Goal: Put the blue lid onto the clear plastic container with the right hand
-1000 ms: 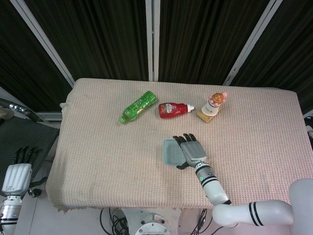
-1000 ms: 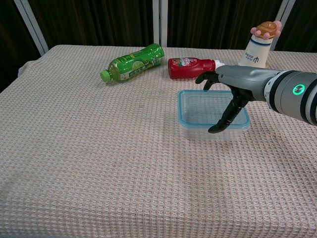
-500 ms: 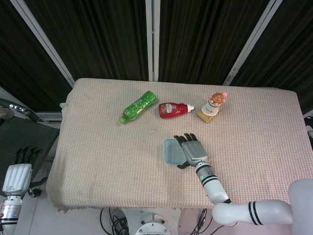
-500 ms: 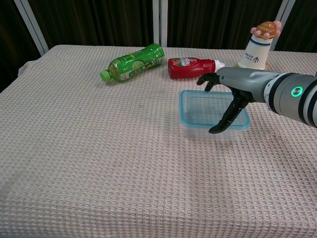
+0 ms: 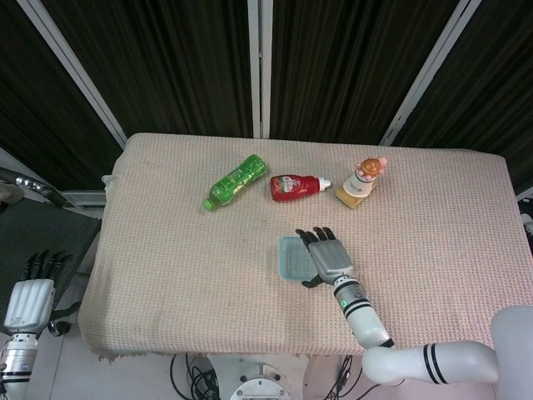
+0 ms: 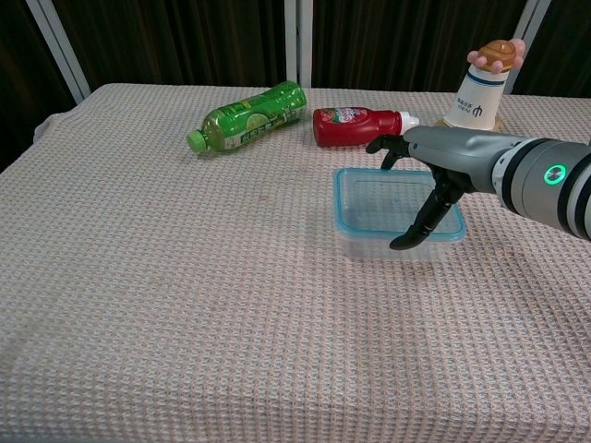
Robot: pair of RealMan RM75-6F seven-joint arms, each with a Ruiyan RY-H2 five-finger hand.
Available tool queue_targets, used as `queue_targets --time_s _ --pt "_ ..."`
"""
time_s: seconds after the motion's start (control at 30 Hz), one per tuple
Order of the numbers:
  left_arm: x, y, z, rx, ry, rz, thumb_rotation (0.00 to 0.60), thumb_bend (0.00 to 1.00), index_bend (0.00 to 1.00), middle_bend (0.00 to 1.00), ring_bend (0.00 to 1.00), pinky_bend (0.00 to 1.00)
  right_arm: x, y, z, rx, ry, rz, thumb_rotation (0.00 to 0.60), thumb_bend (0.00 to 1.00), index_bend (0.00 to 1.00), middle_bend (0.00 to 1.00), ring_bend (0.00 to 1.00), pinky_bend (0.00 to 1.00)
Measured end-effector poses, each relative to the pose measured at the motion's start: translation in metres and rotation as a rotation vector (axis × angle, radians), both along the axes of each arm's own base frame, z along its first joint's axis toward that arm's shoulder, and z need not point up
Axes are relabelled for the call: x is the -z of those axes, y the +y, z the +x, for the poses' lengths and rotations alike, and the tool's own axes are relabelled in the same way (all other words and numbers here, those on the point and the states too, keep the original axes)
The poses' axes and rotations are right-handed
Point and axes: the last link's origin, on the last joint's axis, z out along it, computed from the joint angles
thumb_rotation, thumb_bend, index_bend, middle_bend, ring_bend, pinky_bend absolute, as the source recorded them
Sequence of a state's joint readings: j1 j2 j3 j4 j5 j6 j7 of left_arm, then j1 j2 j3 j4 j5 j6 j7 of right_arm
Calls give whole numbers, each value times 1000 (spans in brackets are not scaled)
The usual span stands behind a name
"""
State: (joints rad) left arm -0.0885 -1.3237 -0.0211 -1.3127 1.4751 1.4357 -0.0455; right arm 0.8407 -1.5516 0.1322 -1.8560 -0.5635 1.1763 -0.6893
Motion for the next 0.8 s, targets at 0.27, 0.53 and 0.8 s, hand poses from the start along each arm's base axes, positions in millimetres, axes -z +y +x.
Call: queue_targets --time_s 0.27,0.53,0.8 --pt "0 0 0 1 -2 3 600 0 157 100 0 29 0 2 -1 -6 0 4 600 40 0 181 1 0" --pt "0 0 -1 4 -4 6 600 0 157 100 0 27 0 3 -1 -9 0 3 600 0 0 131 0 0" --pt "0 0 -1 4 -5 5 600 0 157 100 0 27 0 3 0 -15 -7 5 600 0 0 79 0 0"
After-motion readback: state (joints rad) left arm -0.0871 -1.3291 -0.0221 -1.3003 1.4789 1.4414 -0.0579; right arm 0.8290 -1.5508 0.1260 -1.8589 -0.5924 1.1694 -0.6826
